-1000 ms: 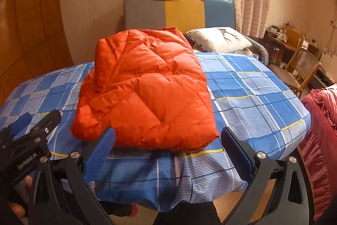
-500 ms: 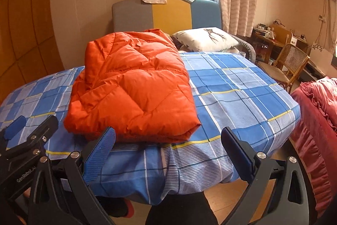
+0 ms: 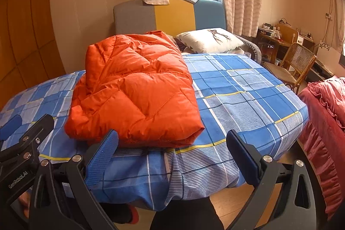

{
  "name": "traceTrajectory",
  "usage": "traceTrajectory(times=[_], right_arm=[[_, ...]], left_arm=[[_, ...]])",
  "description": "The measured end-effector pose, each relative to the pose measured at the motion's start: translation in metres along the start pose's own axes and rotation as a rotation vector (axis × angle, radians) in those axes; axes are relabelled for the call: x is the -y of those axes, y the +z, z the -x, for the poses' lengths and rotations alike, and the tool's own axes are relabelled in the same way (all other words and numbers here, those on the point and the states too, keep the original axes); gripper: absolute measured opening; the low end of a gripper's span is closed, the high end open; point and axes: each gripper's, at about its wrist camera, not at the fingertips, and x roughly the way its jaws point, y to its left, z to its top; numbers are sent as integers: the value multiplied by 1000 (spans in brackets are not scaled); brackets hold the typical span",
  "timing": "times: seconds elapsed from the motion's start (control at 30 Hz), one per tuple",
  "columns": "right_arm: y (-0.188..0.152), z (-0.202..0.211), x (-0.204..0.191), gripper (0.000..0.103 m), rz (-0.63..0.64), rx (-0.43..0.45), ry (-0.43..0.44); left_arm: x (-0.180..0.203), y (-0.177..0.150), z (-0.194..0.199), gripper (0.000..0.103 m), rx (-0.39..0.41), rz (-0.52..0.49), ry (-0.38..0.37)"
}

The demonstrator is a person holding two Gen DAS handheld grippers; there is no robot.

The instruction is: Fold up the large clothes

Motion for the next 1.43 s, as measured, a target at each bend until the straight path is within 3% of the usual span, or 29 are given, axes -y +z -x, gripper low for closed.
traceTrajectory(times=[1.13,1.43], right_arm=[[-1,-14,0,100,5,-35,8],[-1,-17,0,100,13,-41,6]], left_arm=[[-1,-1,-8,101,-2,-21,9],[-19,-8,-20,101,-70,67,14]])
